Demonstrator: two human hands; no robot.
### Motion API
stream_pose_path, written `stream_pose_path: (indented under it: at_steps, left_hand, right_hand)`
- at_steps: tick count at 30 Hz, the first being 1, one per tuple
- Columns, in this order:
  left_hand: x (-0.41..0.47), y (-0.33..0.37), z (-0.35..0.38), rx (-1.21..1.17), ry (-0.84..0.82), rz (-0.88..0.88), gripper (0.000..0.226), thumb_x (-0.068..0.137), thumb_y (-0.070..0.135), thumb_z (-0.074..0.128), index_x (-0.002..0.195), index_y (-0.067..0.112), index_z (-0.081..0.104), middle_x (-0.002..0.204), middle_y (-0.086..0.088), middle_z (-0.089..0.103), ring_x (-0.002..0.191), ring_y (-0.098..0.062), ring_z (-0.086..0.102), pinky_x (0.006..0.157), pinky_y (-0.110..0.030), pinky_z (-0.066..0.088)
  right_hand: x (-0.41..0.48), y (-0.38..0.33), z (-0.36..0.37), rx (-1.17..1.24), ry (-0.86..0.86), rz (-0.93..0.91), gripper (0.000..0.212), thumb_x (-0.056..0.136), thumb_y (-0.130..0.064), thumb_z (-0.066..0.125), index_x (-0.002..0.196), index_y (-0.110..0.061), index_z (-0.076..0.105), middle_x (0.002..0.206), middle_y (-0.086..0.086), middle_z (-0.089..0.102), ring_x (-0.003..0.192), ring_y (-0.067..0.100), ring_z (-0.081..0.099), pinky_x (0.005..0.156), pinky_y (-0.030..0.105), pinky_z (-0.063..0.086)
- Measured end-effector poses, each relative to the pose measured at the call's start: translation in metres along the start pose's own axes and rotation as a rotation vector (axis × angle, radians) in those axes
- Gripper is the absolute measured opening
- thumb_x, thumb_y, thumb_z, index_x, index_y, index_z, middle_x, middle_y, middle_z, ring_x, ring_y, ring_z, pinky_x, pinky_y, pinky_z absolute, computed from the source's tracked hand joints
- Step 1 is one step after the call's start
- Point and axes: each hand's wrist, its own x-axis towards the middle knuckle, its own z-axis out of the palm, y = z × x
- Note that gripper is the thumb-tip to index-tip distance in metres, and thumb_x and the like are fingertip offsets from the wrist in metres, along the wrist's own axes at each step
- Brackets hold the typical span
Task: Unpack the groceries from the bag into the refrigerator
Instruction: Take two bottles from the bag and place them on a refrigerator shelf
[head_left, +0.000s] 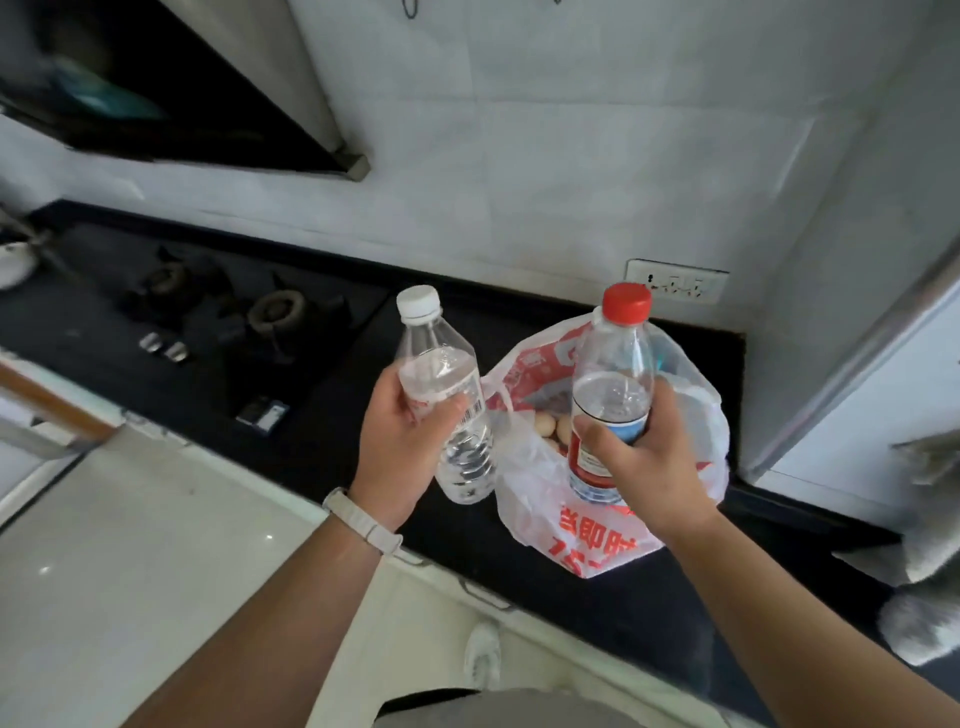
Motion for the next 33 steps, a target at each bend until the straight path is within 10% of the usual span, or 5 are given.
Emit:
stream_pose_path:
  at_steps: [11, 17, 23, 33]
  left_hand:
    - [-0.044, 0.003, -0.073, 0.187, 0.236, 0.010, 0.040, 0.081, 0.010, 0.076, 0.112, 0.028, 0.060, 0.097, 0.018, 0.069, 0.092, -0.003, 0.068, 0.073, -0.020, 0.054]
    - [-0.061, -0.003, -0.134, 0.227, 0.311, 0.011, 0.051, 0.067, 0.042, 0.074, 0.113, 0.024, 0.060, 0.102, 0.005, 0.069, 0.093, -0.011, 0.067, 0.075, -0.024, 0.054]
    - [-0.082, -0.012, -0.236, 0.199, 0.421, 0.013, 0.036, 0.080, 0.017, 0.078, 0.111, 0.021, 0.061, 0.092, 0.022, 0.067, 0.086, -0.002, 0.065, 0.072, -0.017, 0.052]
    - [-0.142, -0.038, -0.456, 0.130, 0.585, -0.022, 0.042, 0.070, 0.034, 0.079, 0.106, 0.028, 0.060, 0.092, 0.018, 0.068, 0.084, -0.002, 0.065, 0.071, -0.017, 0.052]
  right_hand:
    - [-0.013, -0.008, 0.077, -0.005, -0.205, 0.010, 0.046, 0.081, -0.029, 0.077, 0.114, -0.040, 0.048, 0.101, -0.015, 0.062, 0.094, -0.003, 0.062, 0.077, 0.015, 0.047]
    - [-0.024, -0.016, 0.148, 0.000, -0.310, 0.018, 0.048, 0.079, -0.028, 0.078, 0.116, -0.033, 0.049, 0.100, -0.011, 0.063, 0.093, 0.011, 0.066, 0.078, 0.026, 0.053]
    - [-0.054, -0.039, 0.249, -0.062, -0.453, 0.006, 0.053, 0.080, -0.023, 0.078, 0.119, -0.036, 0.043, 0.103, -0.014, 0.061, 0.092, 0.004, 0.064, 0.066, 0.012, 0.048]
    - [-0.137, -0.074, 0.463, -0.077, -0.562, -0.004, 0.049, 0.079, -0.022, 0.078, 0.118, -0.032, 0.049, 0.100, -0.009, 0.064, 0.088, 0.011, 0.067, 0.072, 0.022, 0.053]
